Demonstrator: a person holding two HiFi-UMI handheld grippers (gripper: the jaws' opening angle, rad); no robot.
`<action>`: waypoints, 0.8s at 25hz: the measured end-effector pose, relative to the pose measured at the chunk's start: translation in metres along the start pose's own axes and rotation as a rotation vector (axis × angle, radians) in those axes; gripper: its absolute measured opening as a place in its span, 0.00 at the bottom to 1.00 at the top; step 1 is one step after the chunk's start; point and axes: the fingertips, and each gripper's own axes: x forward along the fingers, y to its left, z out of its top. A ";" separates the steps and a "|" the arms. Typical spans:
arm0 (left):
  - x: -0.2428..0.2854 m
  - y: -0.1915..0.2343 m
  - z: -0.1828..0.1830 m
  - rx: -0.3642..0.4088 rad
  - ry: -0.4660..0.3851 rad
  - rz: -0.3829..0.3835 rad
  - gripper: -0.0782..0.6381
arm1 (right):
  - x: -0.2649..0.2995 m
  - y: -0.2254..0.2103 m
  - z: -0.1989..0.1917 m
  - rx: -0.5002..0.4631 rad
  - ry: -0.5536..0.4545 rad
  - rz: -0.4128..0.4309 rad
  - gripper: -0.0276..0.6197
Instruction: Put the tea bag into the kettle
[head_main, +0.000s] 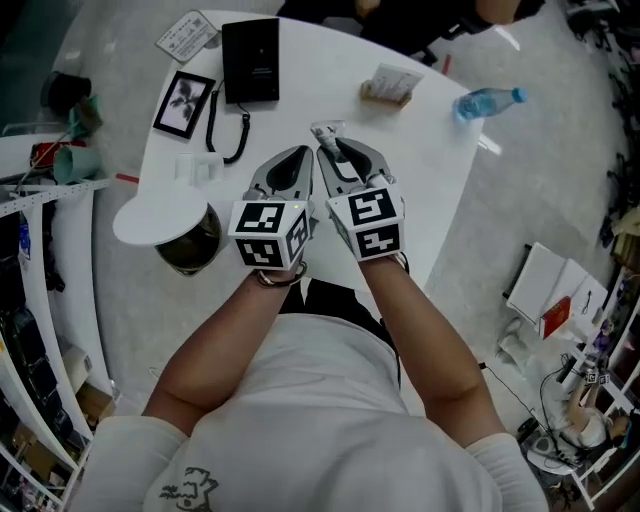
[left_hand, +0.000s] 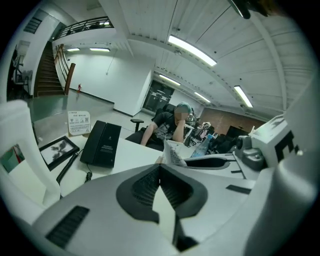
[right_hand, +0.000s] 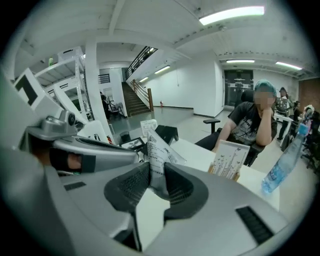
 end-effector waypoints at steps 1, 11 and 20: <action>-0.003 -0.006 0.009 0.016 -0.014 -0.012 0.12 | -0.009 -0.004 0.008 0.004 -0.020 -0.017 0.20; -0.035 -0.078 0.094 0.131 -0.152 -0.151 0.12 | -0.110 -0.019 0.084 0.000 -0.220 -0.176 0.20; -0.069 -0.143 0.142 0.226 -0.238 -0.288 0.12 | -0.199 -0.021 0.141 -0.007 -0.420 -0.279 0.20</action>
